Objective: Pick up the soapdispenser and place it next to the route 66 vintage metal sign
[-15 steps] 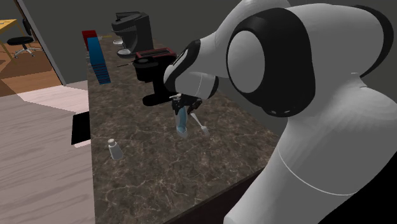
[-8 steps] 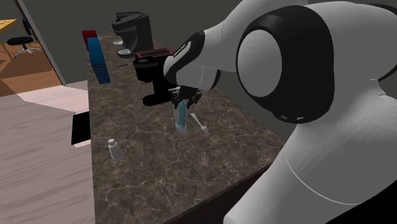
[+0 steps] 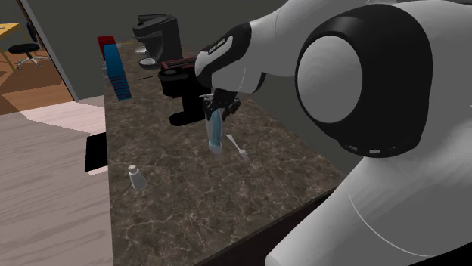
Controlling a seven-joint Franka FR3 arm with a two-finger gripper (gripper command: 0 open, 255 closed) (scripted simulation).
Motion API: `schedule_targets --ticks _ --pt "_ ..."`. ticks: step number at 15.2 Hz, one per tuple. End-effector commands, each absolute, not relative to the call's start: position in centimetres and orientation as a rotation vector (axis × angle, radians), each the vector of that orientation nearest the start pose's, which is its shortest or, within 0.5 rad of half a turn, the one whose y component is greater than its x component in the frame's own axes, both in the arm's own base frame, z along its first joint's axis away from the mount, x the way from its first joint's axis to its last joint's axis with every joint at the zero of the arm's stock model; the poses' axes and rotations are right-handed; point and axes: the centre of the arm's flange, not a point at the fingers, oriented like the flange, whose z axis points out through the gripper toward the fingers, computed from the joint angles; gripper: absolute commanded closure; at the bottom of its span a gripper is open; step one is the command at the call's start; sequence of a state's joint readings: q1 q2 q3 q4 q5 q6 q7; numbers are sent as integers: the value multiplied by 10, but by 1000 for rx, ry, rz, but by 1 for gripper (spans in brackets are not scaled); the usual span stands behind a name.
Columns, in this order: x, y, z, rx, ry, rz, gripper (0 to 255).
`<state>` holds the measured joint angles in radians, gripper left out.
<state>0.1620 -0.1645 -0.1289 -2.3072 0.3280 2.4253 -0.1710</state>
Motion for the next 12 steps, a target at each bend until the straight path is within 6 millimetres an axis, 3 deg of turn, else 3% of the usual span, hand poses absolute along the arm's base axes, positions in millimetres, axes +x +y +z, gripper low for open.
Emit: schedule_targets --ticks 1,12 --pt "512 17 451 -2861 22 -425 255" --pt "512 17 509 -2861 22 -425 255"
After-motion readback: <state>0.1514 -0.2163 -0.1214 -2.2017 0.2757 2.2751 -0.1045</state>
